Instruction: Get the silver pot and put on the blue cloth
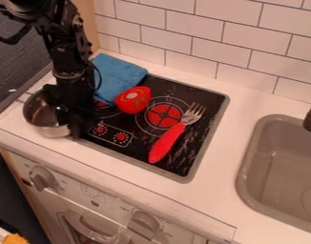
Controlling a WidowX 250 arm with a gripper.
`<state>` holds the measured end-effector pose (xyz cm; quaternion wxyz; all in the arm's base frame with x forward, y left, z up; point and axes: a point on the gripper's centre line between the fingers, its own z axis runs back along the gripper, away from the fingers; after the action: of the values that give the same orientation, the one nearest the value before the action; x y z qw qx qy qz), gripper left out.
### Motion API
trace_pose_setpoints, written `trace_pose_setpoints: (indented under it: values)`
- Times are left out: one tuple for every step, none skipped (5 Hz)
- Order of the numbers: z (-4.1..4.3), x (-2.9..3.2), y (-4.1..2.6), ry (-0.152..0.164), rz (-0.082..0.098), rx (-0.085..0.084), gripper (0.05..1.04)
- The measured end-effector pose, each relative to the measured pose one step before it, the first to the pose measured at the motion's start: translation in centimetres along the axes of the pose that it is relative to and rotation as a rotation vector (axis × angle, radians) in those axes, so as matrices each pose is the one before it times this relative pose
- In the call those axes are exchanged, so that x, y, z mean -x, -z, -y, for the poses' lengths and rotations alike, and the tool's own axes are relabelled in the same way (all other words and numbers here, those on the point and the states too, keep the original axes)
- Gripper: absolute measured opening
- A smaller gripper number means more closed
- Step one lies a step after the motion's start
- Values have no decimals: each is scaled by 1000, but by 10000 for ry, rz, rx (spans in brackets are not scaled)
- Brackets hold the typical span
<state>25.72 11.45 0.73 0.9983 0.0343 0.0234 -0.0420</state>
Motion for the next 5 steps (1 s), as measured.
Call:
trace_pose_setpoints:
  values:
    - [-2,258,-794,440,251,139,93]
    - [-29,972,-2705,184,288,-333,78]
    - [49,-521,-2841,1070,188,-258,78]
    - [-281,-3015,-297,817,-230,-143,78]
    - [-3,-3298,1143,209,-393,-65,78]
